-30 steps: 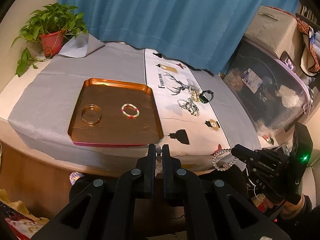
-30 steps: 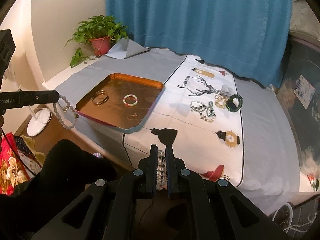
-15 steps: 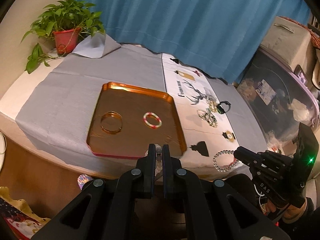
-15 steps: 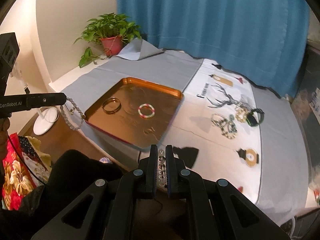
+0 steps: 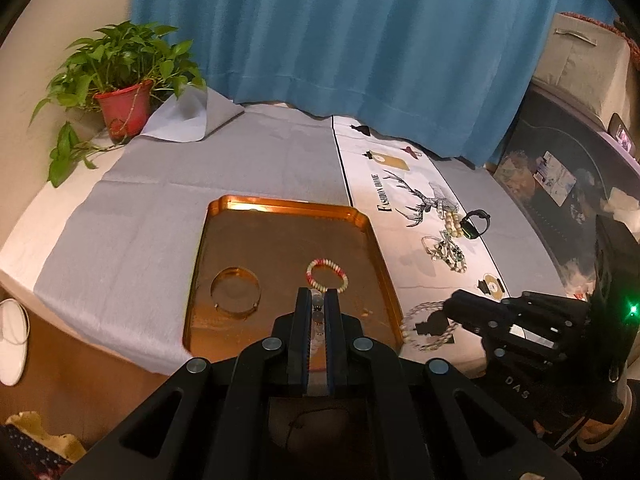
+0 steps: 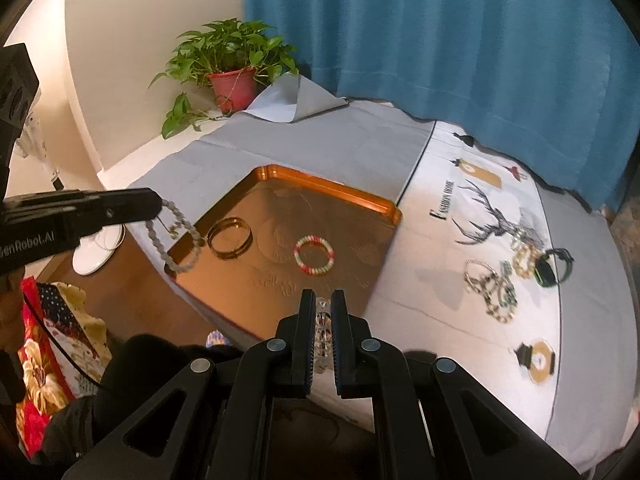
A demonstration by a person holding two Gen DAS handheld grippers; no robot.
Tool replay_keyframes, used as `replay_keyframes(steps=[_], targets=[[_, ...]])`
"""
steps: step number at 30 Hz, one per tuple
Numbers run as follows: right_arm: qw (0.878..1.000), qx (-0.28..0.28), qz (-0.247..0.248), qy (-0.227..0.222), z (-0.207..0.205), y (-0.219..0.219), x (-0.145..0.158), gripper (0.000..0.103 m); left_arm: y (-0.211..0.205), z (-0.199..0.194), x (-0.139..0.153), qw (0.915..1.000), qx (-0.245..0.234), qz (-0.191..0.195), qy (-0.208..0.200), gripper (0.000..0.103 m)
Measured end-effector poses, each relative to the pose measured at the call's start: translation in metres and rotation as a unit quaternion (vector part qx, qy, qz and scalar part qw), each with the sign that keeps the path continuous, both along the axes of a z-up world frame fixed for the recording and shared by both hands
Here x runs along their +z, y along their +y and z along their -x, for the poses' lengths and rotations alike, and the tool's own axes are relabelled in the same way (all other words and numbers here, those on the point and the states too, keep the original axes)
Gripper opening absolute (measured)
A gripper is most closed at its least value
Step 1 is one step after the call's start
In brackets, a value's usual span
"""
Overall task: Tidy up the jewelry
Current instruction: 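Carry both bracelets over the copper tray and release them onto it, then withdraw both tools from the tray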
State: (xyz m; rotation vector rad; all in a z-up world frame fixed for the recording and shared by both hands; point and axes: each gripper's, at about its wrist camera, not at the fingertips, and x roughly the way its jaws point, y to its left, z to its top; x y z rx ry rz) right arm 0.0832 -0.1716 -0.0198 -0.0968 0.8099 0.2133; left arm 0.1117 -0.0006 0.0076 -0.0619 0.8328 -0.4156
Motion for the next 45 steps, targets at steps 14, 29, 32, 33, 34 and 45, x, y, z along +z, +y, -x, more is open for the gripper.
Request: replay_keyframes(steps=[14,29,32,33,34,45], targets=[[1.0,0.022,-0.007,0.015,-0.058,0.026,-0.024,0.008,-0.002,-0.058,-0.029,0.9994,0.021,-0.023,0.014,0.004],[0.998,0.022,0.022,0.058,-0.1,0.035,-0.059,0.02,-0.002,-0.096,-0.071,0.9966,0.036,-0.052,0.054,0.041],[0.995,-0.001,0.026,0.094,-0.099,0.028,-0.072,0.063,0.002,-0.089,-0.08,0.9952,0.056,-0.061,0.052,0.086],[0.995,-0.002,0.021,0.095,-0.093,0.025,-0.073,0.064,0.004,-0.083,-0.08,0.9958,0.056,-0.058,0.043,0.087],[0.995,0.001,0.02,0.096,-0.085,0.023,-0.074,0.065,0.006,-0.075,-0.081,0.9955,0.059,-0.06,0.043,0.088],[0.997,-0.016,0.04,0.068,0.025,-0.005,-0.05,0.07,0.005,0.019,-0.071,0.9956,0.066,-0.02,0.064,0.088]])
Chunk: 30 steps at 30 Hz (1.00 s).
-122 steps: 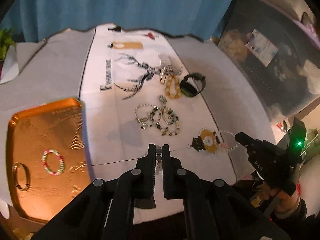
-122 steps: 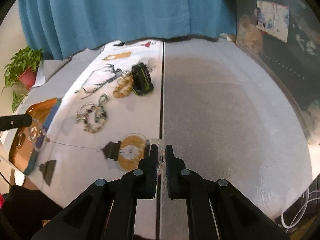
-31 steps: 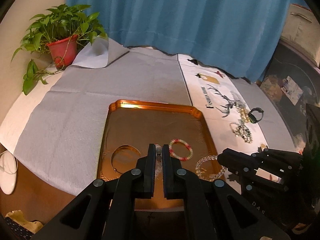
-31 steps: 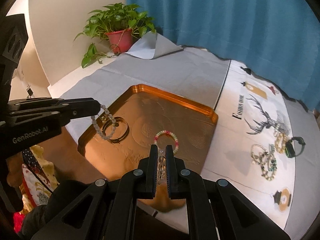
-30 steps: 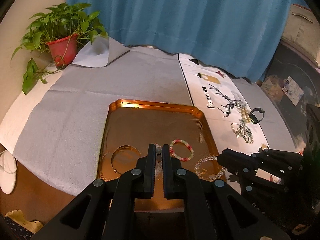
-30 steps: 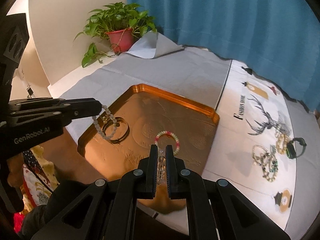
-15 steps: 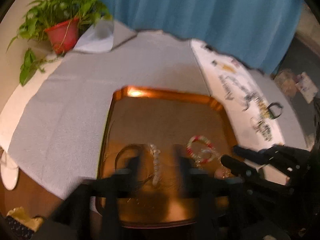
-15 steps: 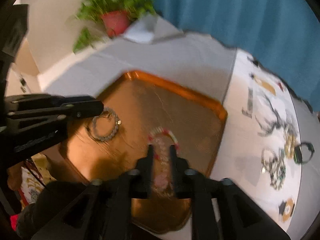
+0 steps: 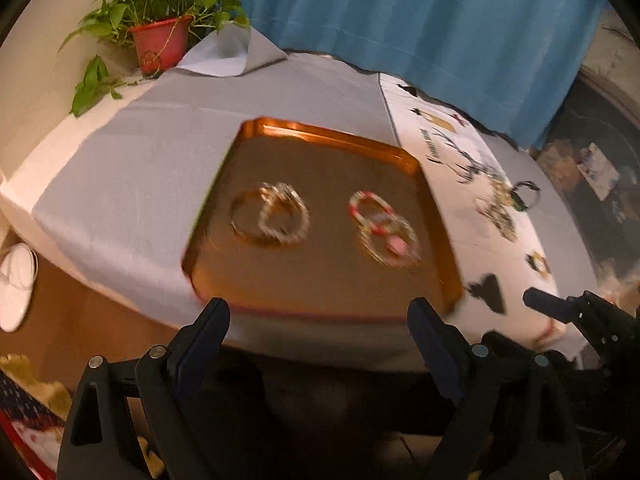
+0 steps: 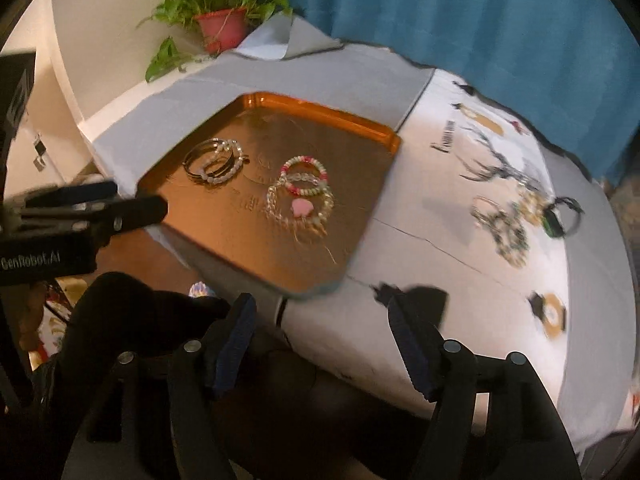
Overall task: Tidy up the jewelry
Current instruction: 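Withdraw both tools from the tray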
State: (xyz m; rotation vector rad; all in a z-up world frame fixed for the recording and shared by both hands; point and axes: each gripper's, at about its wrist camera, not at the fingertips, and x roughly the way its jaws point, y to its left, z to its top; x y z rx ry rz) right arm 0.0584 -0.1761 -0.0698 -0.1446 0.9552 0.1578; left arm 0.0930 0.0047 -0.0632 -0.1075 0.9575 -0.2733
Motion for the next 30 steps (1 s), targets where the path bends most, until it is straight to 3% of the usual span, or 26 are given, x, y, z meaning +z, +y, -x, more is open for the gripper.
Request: replay_keyframes(steps=[3,7,11,15,18,20,22,24,30], targets=[[1.0,-0.011,-0.001,-0.024,0.025,-0.012,0.017,0.072,-0.012,0.026,0.016,1.0,0.001,-0.007,-0.006,0.089],[0.998,-0.029,-0.006,-0.055,0.054,-0.028,0.037,0.074,-0.027,0.067,0.043,0.9977,0.006,-0.029,-0.061,0.09],[0.996,-0.041,-0.016,-0.078,0.08,-0.04,0.05,0.074,-0.038,0.107,0.063,0.9928,0.013,-0.043,-0.111,0.101],[0.994,-0.051,-0.027,-0.093,0.107,-0.051,0.057,0.075,-0.053,0.142,0.072,0.9905,-0.01,-0.049,-0.128,0.102],[0.992,-0.06,-0.04,-0.103,0.127,-0.061,0.061,0.076,-0.061,0.163,0.076,0.9914,-0.032,-0.027,-0.124,0.102],[0.991,-0.066,-0.048,-0.108,0.139,-0.068,0.063,0.076,-0.061,0.177,0.079,0.9908,-0.05,0.011,-0.126,0.102],[0.99,-0.069,-0.051,-0.114,0.149,-0.073,0.065,0.076,-0.06,0.192,0.084,0.9866,-0.069,0.067,-0.132,0.102],[0.988,-0.075,-0.054,-0.124,0.159,-0.079,0.069,0.076,-0.063,0.207,0.089,0.9813,-0.095,0.095,-0.138,0.102],[0.985,-0.086,-0.062,-0.139,0.178,-0.087,0.076,0.077,-0.082,0.239,0.102,0.9712,-0.155,0.07,-0.167,0.102]])
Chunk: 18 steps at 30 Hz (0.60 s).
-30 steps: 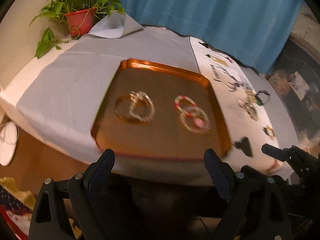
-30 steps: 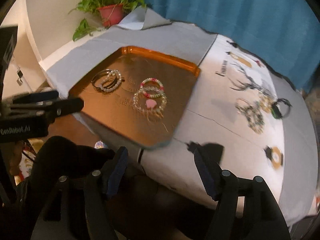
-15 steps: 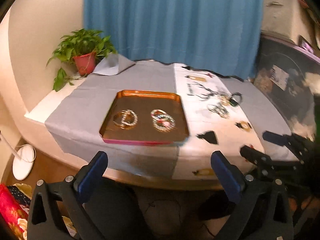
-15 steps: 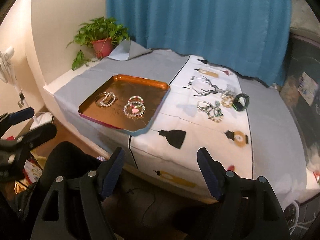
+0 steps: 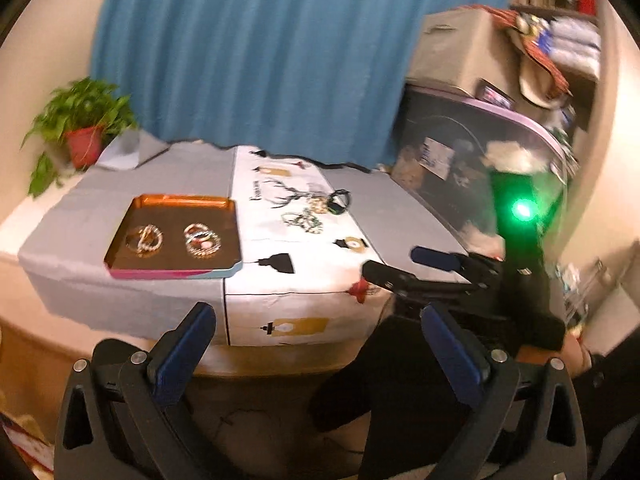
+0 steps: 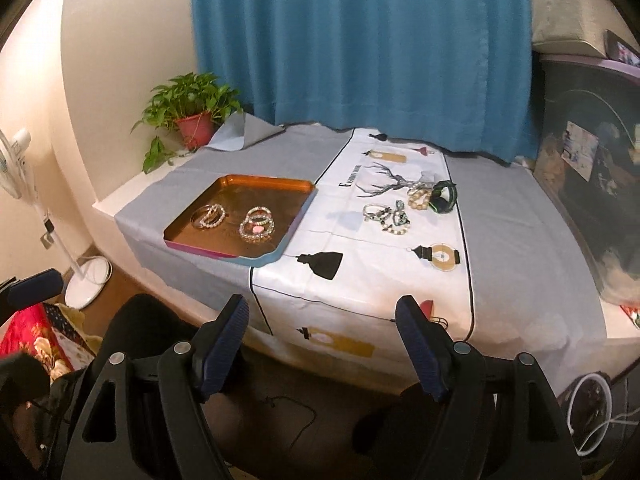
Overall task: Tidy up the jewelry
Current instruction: 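Withdraw both tools from the tray, then reach both tools toward the jewelry lying on the printed runner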
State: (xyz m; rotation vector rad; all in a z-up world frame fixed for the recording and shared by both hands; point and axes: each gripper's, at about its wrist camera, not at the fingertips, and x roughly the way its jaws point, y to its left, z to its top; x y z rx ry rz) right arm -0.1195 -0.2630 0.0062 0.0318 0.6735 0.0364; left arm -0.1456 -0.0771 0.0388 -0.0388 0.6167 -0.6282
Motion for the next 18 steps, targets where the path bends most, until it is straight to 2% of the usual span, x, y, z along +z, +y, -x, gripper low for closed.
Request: replay_keyframes(steps=[3,5,11,18], targets=[[1.0,0.001,-0.002,-0.005,0.005,0.001,0.003,0.077,-0.005,0.009,0.001,0.9997,-0.021,-0.008,-0.008,0.102],[1.0,0.003,0.0,-0.008,0.008,0.001,0.004,0.077,-0.002,0.01,0.0,0.9994,-0.033,0.007,-0.004,0.102],[1.0,0.0,0.006,-0.006,0.009,0.001,0.005,0.078,0.008,0.006,-0.007,0.9996,-0.017,0.013,0.019,0.102],[1.0,-0.018,0.01,-0.002,0.006,-0.007,0.003,0.079,0.004,0.001,-0.014,0.9992,-0.002,-0.036,0.015,0.102]])
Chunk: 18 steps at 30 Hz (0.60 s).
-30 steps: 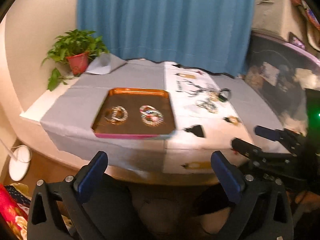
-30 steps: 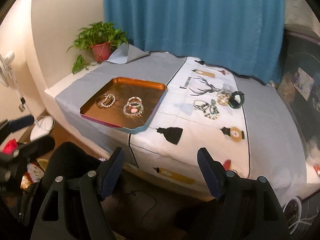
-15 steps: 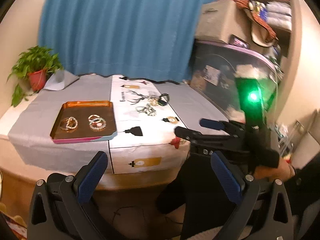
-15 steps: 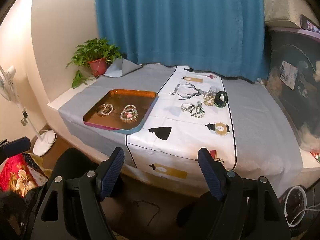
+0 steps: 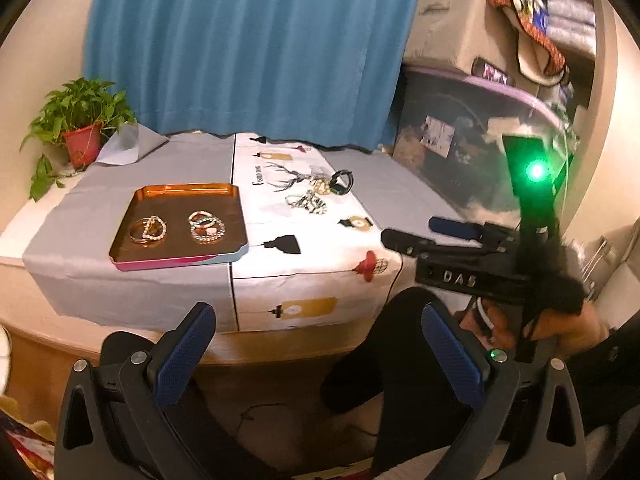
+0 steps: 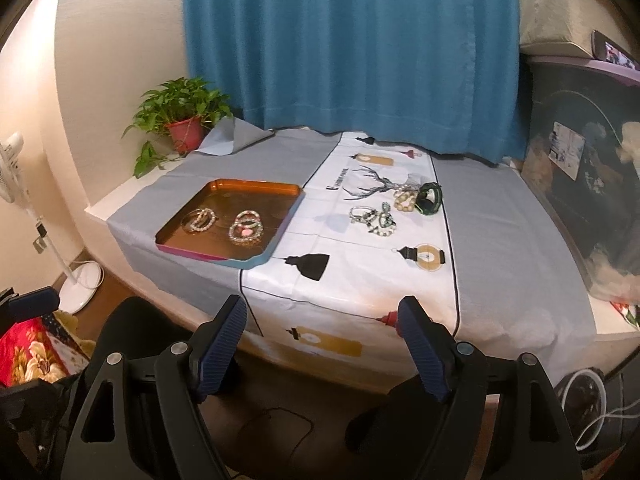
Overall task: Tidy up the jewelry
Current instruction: 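Reach both tools toward the jewelry lying on the printed runner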
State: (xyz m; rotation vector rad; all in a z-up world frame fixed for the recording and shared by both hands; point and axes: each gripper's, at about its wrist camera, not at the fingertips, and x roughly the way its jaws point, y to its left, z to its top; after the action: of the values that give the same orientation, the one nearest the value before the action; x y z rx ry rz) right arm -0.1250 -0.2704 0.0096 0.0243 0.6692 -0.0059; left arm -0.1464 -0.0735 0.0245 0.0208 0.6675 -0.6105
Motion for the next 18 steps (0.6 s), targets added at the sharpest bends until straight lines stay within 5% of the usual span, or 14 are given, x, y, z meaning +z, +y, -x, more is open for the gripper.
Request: replay_keyframes(steps=[18], targets=[[0.997,-0.042,-0.022,0.068,-0.054,-0.048,-0.044,0.079,-0.009,-0.098,-0.008,0.9961,0.071,-0.05,0.015,0.102]])
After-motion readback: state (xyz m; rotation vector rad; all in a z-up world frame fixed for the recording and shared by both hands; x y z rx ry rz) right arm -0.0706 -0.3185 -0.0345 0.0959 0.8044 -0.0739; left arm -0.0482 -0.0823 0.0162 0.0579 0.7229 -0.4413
